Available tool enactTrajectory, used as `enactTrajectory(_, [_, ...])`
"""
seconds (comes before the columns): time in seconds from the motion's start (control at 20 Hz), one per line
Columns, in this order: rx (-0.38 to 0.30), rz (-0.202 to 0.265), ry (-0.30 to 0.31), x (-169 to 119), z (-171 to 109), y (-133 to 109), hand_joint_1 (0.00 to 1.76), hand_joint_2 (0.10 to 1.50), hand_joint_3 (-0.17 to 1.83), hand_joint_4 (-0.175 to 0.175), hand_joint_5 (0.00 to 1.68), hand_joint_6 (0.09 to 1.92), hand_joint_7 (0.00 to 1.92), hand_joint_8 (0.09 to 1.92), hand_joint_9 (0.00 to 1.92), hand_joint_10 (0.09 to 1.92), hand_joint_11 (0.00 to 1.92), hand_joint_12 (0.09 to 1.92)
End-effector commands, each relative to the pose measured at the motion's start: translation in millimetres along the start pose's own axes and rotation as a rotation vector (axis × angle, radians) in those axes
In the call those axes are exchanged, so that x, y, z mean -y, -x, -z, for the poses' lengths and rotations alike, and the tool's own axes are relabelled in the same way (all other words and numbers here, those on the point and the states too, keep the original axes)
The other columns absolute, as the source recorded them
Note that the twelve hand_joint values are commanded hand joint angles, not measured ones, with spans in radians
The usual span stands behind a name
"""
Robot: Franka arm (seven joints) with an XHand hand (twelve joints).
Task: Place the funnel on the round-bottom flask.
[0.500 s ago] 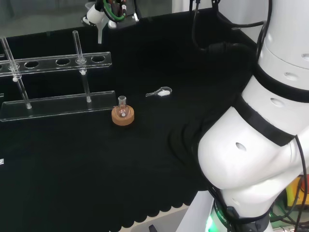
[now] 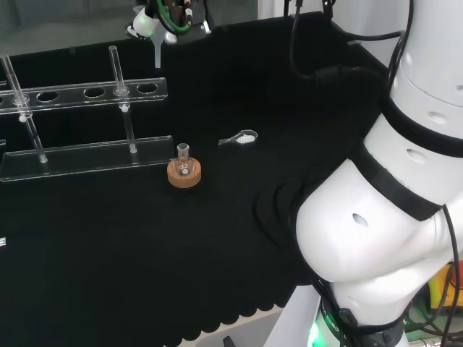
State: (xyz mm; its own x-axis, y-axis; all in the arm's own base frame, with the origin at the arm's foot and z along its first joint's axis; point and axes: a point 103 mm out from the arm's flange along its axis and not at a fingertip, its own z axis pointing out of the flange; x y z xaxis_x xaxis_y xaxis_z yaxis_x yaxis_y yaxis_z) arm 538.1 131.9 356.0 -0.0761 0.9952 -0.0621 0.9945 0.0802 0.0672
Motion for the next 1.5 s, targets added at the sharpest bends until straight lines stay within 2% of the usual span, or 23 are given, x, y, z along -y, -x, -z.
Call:
enactTrajectory(0.05, [0.014,-0.033,0.013,12,2,13,0.94,0.55,0.82,0.066,0.93,0.92,1.21,0.91,1.13,0.34,0.10,1.60])
enactTrajectory(0.5, [0.042,-0.086,0.020,36,1,25,0.94,0.55,0.83,0.069,0.94,0.92,1.23,0.90,1.14,0.33,0.10,1.60])
enactTrajectory(0.85, [0.019,-0.178,0.138,58,-19,18,0.94,0.55,0.83,0.067,0.95,0.92,1.24,0.89,1.15,0.33,0.12,1.60])
enactTrajectory(0.95, [0.013,-0.195,0.152,61,-27,14,0.94,0.55,0.83,0.067,0.95,0.92,1.24,0.89,1.16,0.33,0.13,1.60])
enactTrajectory(1.05, [0.007,-0.206,0.159,63,-36,10,1.01,0.73,0.62,0.138,1.01,0.96,1.25,0.89,1.16,0.32,0.14,1.60])
enactTrajectory(1.15, [0.014,-0.212,0.172,65,-43,6,1.03,0.83,0.48,0.166,1.04,0.96,1.25,0.89,1.17,0.31,0.14,1.59])
enactTrajectory(1.5, [0.026,-0.231,0.178,67,-63,4,1.04,0.87,0.41,0.175,1.04,0.96,1.25,0.90,1.18,0.30,0.15,1.59])
